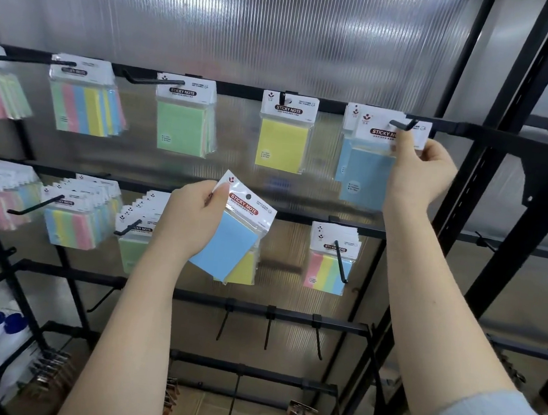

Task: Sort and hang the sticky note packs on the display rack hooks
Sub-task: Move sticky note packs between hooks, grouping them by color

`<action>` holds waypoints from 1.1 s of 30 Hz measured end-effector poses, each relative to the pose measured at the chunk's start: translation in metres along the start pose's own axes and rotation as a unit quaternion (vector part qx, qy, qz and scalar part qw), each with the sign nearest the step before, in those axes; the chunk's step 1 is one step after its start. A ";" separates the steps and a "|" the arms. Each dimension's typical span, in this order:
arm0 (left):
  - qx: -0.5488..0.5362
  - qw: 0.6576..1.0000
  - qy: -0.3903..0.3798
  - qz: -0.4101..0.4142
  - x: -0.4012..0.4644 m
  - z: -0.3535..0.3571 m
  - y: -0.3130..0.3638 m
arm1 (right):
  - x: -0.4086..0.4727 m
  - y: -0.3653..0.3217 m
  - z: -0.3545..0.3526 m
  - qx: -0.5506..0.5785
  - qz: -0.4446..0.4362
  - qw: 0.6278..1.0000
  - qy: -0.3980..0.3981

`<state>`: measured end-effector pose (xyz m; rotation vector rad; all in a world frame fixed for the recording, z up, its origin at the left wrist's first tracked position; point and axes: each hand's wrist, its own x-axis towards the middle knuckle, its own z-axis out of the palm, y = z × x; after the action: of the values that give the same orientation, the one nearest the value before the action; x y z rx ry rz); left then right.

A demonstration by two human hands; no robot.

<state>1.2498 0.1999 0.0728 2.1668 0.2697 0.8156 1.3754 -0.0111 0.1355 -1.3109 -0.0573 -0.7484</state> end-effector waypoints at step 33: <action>-0.060 0.997 -0.011 0.053 0.017 0.021 0.016 | 0.055 0.041 0.029 -0.066 0.013 0.997 0.038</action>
<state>1.2754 0.1839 0.0826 2.0890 0.0930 0.8444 1.4497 -0.0078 0.1334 -1.4048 0.0710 -0.7909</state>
